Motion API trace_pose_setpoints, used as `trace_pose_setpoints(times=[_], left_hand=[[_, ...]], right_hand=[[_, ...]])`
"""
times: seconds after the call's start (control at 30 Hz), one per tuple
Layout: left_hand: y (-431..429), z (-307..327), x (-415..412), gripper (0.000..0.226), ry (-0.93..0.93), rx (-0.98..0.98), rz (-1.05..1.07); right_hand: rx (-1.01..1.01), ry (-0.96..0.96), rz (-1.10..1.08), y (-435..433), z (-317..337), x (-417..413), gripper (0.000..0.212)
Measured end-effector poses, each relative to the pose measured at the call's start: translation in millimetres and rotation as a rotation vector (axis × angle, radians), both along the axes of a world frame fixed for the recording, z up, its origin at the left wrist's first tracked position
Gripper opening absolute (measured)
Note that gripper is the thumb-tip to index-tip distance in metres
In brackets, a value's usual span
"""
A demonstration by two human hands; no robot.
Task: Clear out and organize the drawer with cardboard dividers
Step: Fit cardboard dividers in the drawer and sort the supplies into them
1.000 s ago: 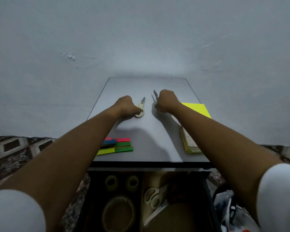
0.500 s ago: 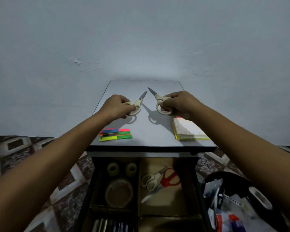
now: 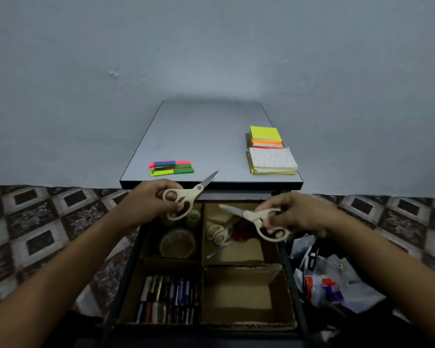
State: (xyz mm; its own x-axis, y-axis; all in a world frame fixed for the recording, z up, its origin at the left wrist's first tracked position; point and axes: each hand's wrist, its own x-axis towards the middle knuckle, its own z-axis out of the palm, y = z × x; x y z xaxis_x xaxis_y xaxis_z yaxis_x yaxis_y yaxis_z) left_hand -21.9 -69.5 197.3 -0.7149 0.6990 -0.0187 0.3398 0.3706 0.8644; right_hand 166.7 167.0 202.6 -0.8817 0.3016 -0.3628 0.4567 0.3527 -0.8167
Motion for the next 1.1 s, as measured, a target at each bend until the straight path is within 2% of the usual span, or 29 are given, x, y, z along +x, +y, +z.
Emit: trace_pose_setpoints(times=[0.1, 0.23, 0.33, 0.43, 0.53, 0.6, 0.77, 0.93, 1.1], left_hand=[[-9, -15, 9, 0.032, 0.032, -0.06, -0.049], [-12, -32, 17, 0.03, -0.026, -0.113, -0.069], [-10, -42, 21, 0.03, -0.027, -0.138, -0.043], [-8, -50, 24, 0.031, -0.042, -0.16, -0.036], [-7, -54, 26, 0.03, -0.057, -0.164, -0.044], [-6, -55, 27, 0.03, -0.064, -0.158, -0.048], [0, -58, 27, 0.029, -0.072, -0.163, -0.067], [12, -59, 24, 0.031, -0.026, -0.187, -0.104], [31, -60, 21, 0.039, 0.028, -0.18, -0.137]], right_hand=[[0.322, -0.098, 0.111, -4, -26, 5, 0.025], [0.491, -0.101, 0.231, -9, -62, -13, 0.029], [0.495, -0.135, 0.341, -12, -84, -32, 0.032], [0.435, -0.26, 0.416, -13, -103, -45, 0.031], [0.474, -0.404, 0.519, -11, -119, -53, 0.035], [0.521, -0.427, 0.533, -12, -128, -57, 0.032], [0.528, -0.362, 0.465, -13, -140, -52, 0.033], [0.479, -0.194, 0.341, -11, -117, -39, 0.029], [0.595, -0.052, 0.158, -6, -87, -16, 0.027]])
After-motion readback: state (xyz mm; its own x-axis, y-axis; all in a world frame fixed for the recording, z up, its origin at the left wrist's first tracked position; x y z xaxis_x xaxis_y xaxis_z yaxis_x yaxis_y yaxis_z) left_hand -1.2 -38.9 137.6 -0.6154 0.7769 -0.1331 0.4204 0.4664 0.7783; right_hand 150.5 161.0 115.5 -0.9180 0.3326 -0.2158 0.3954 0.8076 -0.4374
